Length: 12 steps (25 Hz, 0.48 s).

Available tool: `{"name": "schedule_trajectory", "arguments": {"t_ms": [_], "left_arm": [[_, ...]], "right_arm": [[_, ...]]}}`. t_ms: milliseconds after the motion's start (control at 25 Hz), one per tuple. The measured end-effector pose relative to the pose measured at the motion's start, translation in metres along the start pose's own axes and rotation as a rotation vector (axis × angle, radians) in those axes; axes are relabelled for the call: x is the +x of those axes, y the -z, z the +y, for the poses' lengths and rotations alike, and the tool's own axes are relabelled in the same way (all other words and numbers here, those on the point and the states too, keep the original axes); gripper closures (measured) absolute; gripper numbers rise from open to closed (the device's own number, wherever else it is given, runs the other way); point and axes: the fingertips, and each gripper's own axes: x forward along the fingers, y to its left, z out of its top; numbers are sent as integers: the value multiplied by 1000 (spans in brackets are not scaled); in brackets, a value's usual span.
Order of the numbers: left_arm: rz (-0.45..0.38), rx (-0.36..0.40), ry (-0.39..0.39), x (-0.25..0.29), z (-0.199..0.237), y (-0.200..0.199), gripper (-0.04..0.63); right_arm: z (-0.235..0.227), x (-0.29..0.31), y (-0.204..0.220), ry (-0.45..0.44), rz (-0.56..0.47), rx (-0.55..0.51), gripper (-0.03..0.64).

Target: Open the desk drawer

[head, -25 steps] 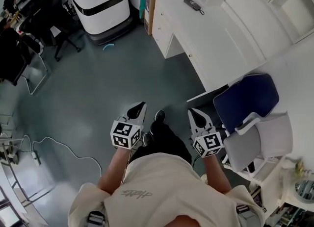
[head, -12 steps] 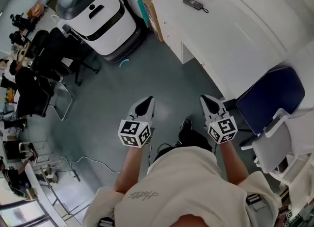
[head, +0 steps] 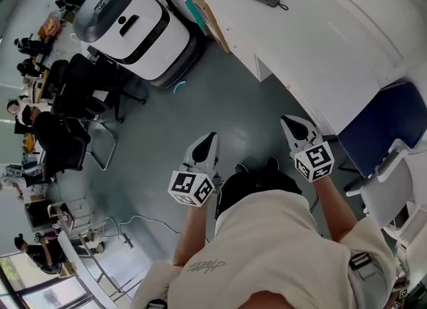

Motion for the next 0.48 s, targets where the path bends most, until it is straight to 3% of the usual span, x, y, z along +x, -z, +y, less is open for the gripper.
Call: {"name": "schedule_trajectory", "arguments": {"t_ms": [120, 280, 480], "left_arm": [[-45, -55, 74, 5, 7, -6, 578], [-37, 9, 48, 30, 34, -11, 578], [-62, 30, 145, 68, 69, -30, 578]], "right_arm": [[2, 13, 15, -3, 36, 26, 618], [3, 28, 18, 16, 57, 15, 618], [2, 57, 4, 90, 68, -23, 618]]}}
